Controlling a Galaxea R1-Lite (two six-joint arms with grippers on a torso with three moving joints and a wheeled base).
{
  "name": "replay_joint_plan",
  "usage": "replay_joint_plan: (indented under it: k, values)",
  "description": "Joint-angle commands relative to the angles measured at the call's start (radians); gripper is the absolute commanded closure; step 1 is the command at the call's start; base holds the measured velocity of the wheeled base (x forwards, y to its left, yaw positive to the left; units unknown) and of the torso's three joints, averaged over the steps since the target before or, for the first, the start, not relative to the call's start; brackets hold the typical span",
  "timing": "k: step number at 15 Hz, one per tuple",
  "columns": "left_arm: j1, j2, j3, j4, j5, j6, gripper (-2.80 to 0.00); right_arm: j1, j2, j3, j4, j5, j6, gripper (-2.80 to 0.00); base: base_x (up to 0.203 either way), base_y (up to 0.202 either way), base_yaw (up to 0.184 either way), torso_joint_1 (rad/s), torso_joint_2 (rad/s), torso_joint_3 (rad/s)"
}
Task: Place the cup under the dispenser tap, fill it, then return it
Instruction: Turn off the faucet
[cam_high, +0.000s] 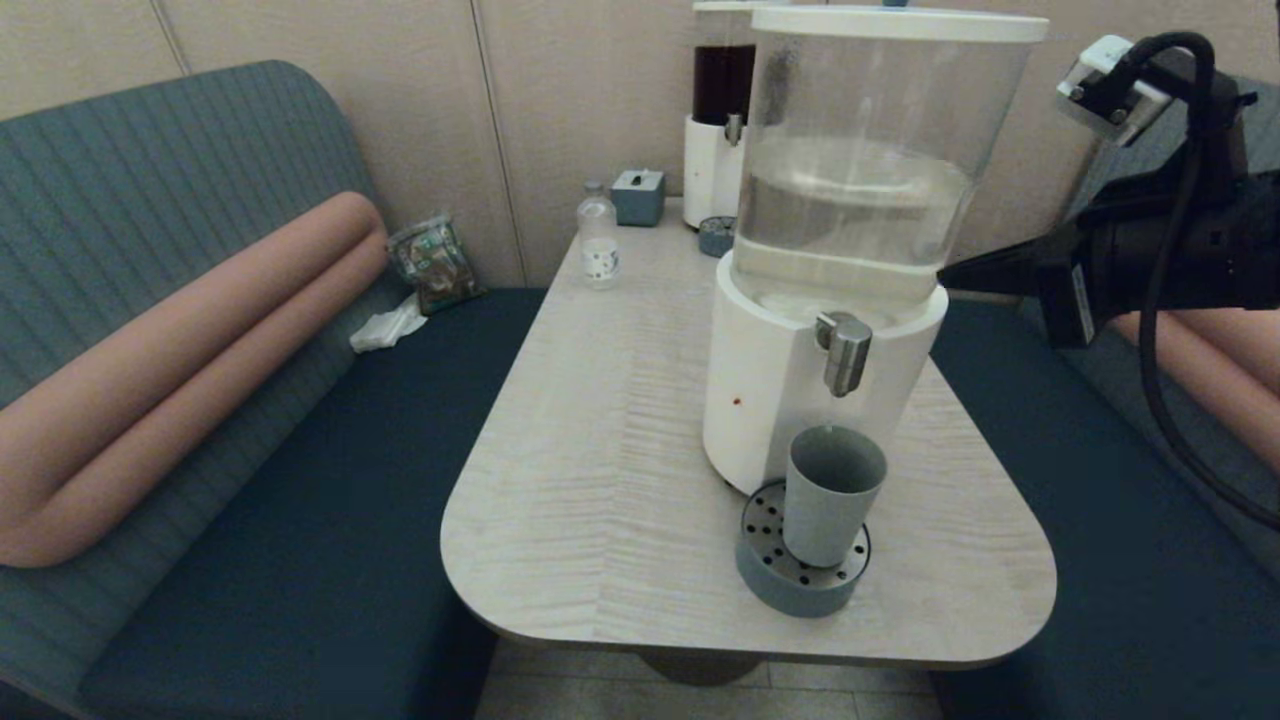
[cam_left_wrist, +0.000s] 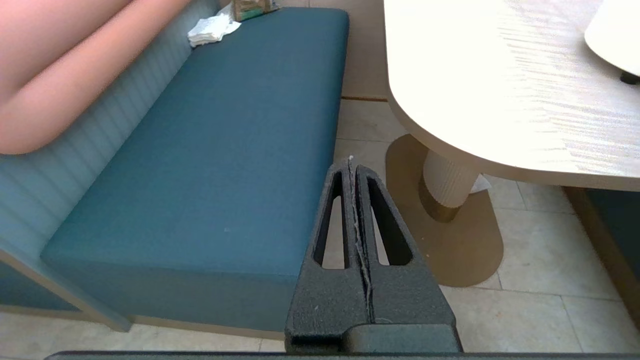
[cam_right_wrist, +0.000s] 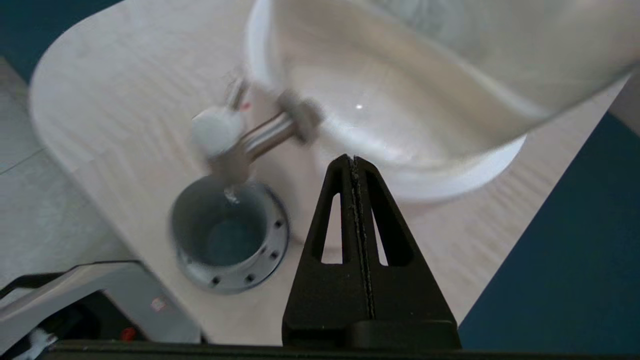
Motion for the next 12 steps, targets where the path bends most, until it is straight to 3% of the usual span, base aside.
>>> replay_joint_plan:
  k: [1,8,12]
  values:
    - [0.0,0.001,0.0,-0.001,0.001,-0.001,0.0,-0.012,-0.067,0.038,0.004,0.001,0.001,0.0,0.0,0.0,0.0,0.0,0.0,0.0]
    - [0.0,0.001,0.0,-0.001,0.001,-0.001,0.0,-0.074,-0.368,0.215,-0.085,-0.005,0.138,0.0,0.0,0.0,0.0,0.0,0.0,0.0]
    - [0.0,0.001,0.0,-0.001,0.001,-0.001,0.0,-0.142,-0.681,0.382,-0.142,-0.007,0.32,0.0,0.0,0.0,0.0,0.0,0.0,0.0]
